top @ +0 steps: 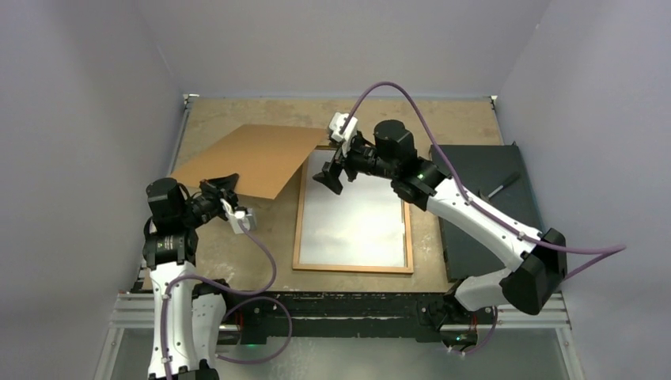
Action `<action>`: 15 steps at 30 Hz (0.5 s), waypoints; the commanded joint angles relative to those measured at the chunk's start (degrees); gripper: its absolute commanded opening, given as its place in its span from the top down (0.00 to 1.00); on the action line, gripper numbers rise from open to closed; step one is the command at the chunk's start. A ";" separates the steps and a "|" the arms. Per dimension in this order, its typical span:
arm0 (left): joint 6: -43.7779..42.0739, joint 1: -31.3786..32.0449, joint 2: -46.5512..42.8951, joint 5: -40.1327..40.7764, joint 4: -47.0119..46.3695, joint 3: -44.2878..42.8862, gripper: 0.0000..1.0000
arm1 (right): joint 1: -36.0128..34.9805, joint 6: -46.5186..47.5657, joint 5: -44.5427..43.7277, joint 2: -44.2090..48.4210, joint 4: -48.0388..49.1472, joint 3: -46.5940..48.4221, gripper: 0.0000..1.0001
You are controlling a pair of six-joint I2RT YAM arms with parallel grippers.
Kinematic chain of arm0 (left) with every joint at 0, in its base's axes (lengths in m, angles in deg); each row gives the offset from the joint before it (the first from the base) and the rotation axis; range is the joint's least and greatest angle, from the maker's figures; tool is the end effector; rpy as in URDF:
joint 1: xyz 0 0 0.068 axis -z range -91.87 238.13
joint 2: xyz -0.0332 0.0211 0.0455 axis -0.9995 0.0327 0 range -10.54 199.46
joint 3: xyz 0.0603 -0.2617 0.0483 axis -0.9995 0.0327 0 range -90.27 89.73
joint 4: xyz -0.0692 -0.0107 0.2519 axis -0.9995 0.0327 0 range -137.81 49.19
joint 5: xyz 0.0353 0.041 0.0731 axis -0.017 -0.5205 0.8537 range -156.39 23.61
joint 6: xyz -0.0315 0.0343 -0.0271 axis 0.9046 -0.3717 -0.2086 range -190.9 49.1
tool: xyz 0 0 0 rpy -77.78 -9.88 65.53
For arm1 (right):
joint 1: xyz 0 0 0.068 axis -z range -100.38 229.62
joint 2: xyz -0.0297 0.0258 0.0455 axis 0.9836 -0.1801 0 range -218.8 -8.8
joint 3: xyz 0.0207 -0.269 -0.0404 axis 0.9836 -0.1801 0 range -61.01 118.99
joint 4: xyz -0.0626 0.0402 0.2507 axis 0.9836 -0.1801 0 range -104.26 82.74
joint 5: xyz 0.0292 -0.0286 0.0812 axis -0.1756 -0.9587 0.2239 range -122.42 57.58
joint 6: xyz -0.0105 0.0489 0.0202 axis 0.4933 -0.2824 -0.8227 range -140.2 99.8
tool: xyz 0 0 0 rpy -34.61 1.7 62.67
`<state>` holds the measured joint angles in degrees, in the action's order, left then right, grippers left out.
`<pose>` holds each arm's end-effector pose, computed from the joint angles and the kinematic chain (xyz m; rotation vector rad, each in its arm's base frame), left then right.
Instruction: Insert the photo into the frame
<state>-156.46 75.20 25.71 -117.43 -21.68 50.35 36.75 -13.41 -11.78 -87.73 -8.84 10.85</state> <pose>0.1399 0.0036 0.3052 1.4789 1.0804 0.3314 0.2303 0.2310 0.3857 -0.9853 1.4759 0.7702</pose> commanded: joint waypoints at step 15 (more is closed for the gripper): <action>-15.70 0.38 -1.52 -8.56 9.89 -8.97 1.00 | -9.27 39.15 -9.24 -5.07 12.06 -5.94 0.09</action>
<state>-167.65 75.20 25.25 -120.73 -8.83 44.96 29.49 21.08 -17.70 -91.71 -3.40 5.84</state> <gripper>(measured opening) 0.012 0.923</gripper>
